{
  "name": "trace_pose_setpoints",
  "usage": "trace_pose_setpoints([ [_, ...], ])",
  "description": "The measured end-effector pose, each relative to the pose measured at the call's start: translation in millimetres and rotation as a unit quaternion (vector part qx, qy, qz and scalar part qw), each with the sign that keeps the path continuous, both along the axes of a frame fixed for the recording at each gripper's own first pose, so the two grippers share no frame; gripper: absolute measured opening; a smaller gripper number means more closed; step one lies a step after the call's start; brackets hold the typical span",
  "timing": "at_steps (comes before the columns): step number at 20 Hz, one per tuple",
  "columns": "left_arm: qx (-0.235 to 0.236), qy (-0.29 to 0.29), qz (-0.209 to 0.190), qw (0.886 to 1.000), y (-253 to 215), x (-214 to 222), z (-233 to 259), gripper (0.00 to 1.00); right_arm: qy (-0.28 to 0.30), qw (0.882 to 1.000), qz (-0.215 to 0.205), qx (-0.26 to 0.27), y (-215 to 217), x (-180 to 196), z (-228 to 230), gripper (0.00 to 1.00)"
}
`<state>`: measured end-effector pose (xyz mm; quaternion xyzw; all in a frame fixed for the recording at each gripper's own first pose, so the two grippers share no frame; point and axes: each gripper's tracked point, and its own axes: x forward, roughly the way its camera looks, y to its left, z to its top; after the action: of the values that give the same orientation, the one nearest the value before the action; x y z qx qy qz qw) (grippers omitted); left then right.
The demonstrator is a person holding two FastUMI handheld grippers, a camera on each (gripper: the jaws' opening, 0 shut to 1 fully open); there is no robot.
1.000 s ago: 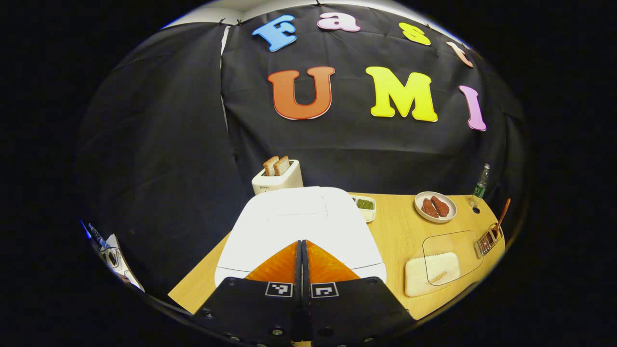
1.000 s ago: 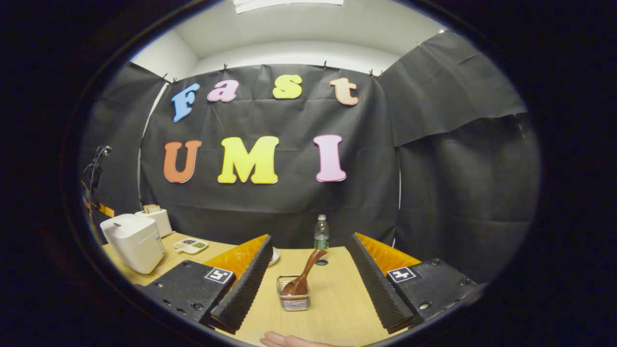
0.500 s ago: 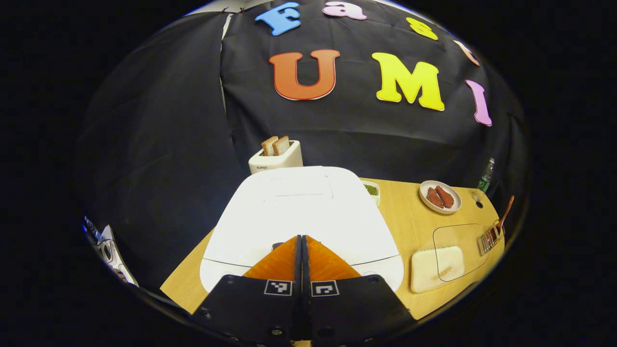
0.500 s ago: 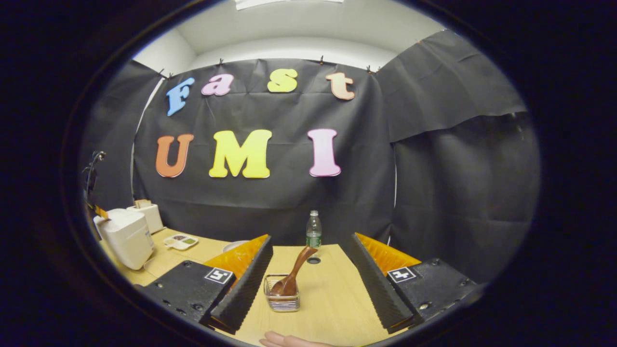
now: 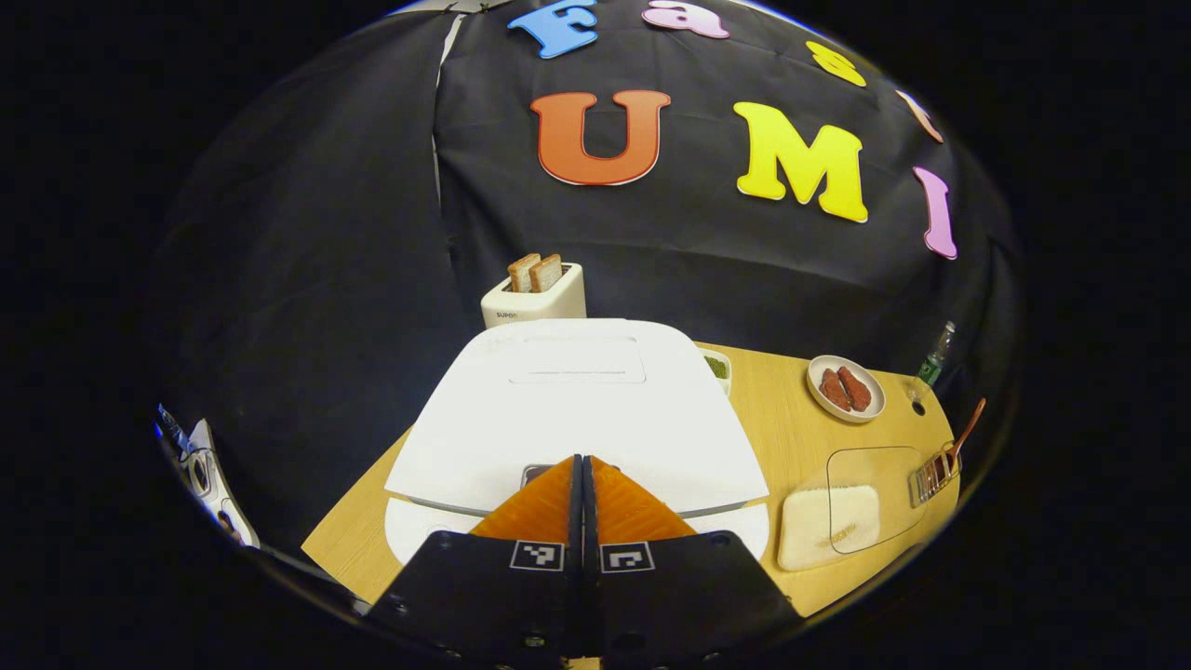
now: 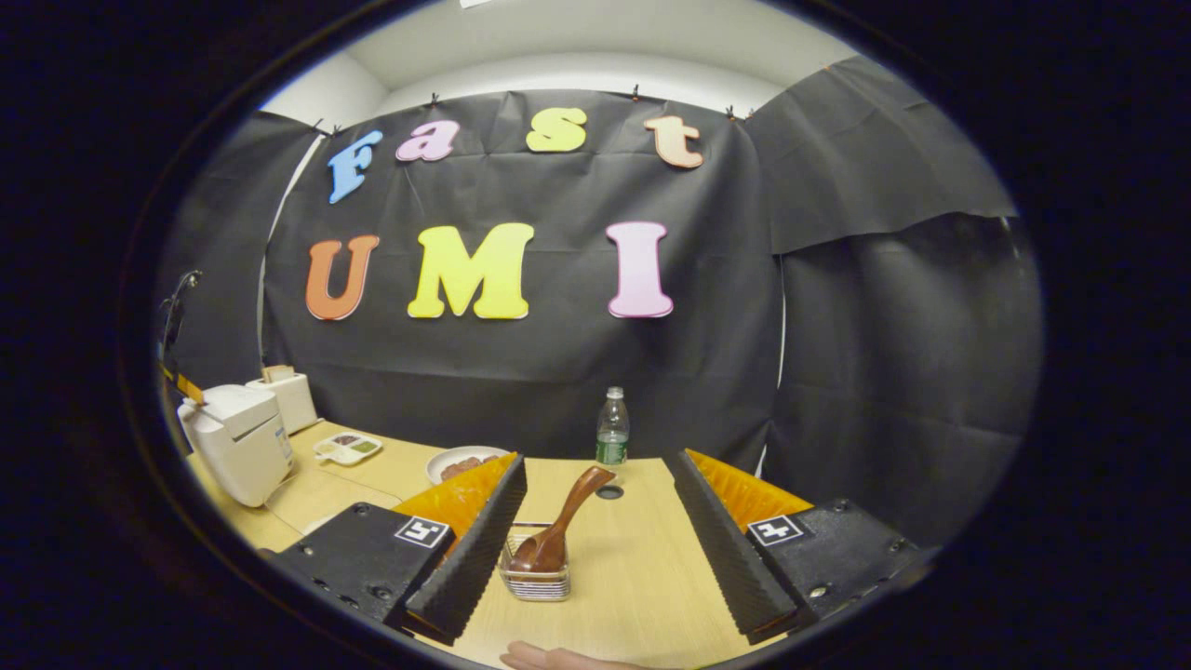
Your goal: Close the left gripper, press the button to open the rice cooker; take a wooden spoon from the chopstick holder with the right hand, scoop a spoonful of rice and pour it into the rice cooker, then put the wooden spoon back into the chopstick holder.
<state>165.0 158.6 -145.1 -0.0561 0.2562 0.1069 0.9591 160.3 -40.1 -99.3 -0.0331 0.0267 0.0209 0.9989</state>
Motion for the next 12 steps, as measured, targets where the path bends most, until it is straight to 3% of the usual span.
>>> trace_pose_setpoints([
  [7, -0.005, -0.133, 0.009, 0.991, 13, 5, 90, 0.00, 0.026, 0.999, 0.020, 0.017, 6, 30, -25, 1.00],
  [11, -0.007, -0.185, -0.015, 0.983, 2, -19, 115, 0.05, 0.038, 0.999, 0.026, 0.029, 14, 43, -34, 0.99],
  [12, -0.006, -0.193, -0.017, 0.981, -1, -29, 120, 0.44, 0.041, 0.998, 0.026, 0.031, 16, 47, -38, 1.00],
])
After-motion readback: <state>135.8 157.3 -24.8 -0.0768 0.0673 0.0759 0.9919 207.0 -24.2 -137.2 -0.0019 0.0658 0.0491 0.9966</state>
